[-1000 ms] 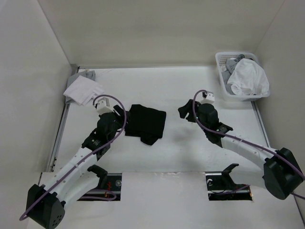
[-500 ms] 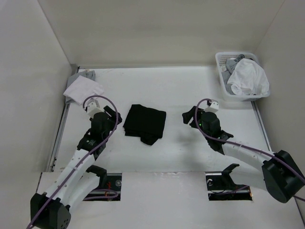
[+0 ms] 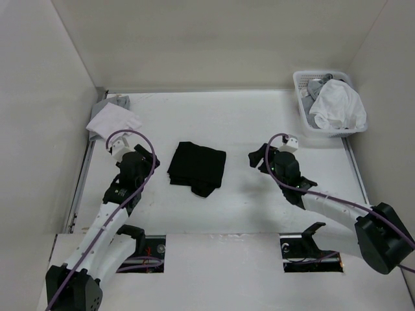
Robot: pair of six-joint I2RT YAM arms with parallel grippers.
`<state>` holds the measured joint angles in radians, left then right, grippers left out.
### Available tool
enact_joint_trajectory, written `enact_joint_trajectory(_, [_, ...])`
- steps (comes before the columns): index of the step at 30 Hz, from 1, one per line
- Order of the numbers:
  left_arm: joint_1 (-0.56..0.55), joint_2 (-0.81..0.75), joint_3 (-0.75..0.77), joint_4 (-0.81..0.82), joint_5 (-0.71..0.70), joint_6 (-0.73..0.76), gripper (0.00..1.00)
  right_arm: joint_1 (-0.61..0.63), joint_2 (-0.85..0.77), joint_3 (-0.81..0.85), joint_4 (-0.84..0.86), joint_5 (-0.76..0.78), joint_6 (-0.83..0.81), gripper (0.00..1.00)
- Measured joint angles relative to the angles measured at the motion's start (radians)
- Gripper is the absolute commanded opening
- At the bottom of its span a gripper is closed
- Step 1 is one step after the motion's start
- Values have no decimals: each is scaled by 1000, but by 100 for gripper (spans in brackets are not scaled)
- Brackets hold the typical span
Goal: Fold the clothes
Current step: Fold the tank top
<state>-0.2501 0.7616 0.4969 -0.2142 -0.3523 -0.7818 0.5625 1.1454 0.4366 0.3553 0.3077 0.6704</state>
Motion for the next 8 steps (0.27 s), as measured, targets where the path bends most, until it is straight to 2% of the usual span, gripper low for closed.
enact_joint_trajectory(6, [16,14,-2,1,13,0,50,-2,11,0,5,-1,0,76])
enact_joint_trajectory(8, [21,14,-6,0,17,0,52,-2,11,0,6,-1,0,76])
